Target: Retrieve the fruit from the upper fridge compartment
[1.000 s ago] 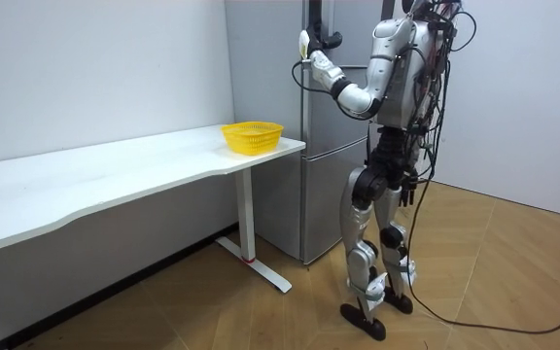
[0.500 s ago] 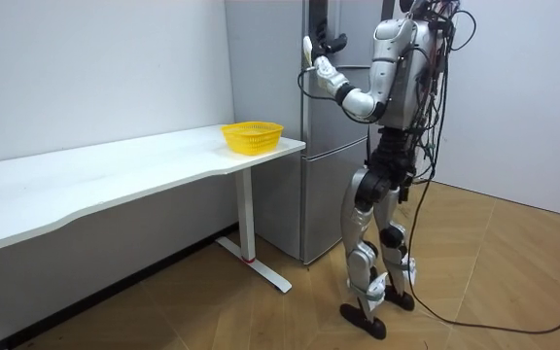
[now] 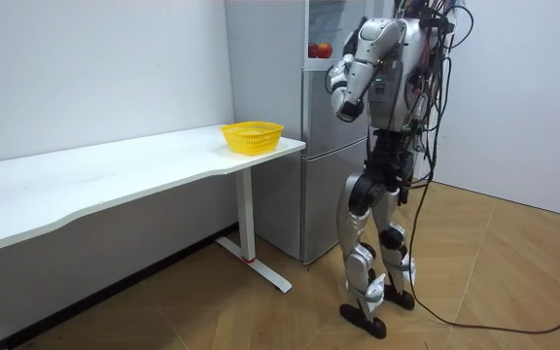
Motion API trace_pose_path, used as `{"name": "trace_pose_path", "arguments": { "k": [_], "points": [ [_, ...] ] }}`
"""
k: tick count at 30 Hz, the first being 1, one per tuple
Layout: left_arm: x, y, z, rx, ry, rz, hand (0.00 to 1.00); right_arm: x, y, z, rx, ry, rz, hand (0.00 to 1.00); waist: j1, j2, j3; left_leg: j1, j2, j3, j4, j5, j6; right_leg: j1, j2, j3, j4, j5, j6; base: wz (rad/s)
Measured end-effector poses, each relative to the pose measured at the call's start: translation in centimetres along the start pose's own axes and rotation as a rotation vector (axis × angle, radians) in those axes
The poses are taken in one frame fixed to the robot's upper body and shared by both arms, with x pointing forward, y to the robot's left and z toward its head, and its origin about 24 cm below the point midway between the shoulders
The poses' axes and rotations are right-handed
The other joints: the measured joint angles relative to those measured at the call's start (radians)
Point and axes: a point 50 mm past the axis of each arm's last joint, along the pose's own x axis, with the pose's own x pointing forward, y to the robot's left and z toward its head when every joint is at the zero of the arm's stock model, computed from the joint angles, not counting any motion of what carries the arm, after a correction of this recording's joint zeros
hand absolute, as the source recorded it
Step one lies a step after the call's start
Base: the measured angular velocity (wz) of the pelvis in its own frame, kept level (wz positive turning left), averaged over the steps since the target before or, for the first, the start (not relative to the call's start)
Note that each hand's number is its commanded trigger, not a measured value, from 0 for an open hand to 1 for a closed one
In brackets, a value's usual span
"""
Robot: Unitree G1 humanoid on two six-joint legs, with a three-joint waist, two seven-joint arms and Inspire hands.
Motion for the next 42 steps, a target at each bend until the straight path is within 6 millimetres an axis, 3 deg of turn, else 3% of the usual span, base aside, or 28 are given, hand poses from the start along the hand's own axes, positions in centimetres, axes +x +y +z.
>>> {"name": "trace_pose_path", "arguments": {
  "k": [7,14,24,31,36,42],
  "points": [
    [0.3,-0.3,-0.6,-0.034,0.041,-0.088,0.0,0.0,-0.5,-0.1,0.04,0.012,0.011,0.0,-0.001,0.004,0.0012,-0.003,0.007,0.018,-0.004,0.006,-0.013,-0.018,0.004,-0.005,0.001,-0.005,-0.002,-0.14],
    [0.2,-0.3,-0.9,-0.058,0.049,-0.128,0.0,0.0,-0.8,0.3,0.023,-0.003,0.012,0.0,0.005,-0.017,0.0007,-0.017,0.017,0.034,0.004,0.015,-0.024,-0.036,0.011,-0.002,0.002,-0.016,-0.015,-0.05],
    [0.1,-0.4,-0.9,-0.061,0.051,-0.142,0.0,0.0,-0.9,0.7,0.025,-0.019,0.004,0.0,0.005,-0.032,-0.0028,-0.025,0.017,0.034,0.003,0.014,-0.025,-0.037,0.011,-0.004,0.005,-0.017,-0.017,0.0],
    [1.0,0.0,-0.5,-0.036,0.066,-0.183,0.0,-0.1,-1.0,0.9,0.025,-0.029,0.001,0.0,0.004,-0.026,-0.0067,-0.019,0.018,0.033,0.0,0.013,-0.025,-0.033,0.011,-0.004,0.005,-0.016,-0.019,0.0],
    [1.0,0.0,-0.4,-0.035,0.068,-0.196,0.0,0.0,-0.9,0.5,0.025,-0.012,0.004,0.0,0.006,-0.011,-0.0128,-0.005,0.018,0.034,-0.014,0.012,-0.027,-0.033,0.011,-0.001,0.005,-0.015,-0.019,-0.04],
    [1.0,0.0,-0.3,-0.026,0.065,-0.195,0.0,0.0,-0.5,-0.1,0.026,0.007,-0.002,0.0,0.02,-0.007,-0.0107,-0.001,0.02,0.042,-0.02,0.014,-0.03,-0.036,0.014,0.006,0.008,-0.015,-0.02,-0.06]
  ]
}}
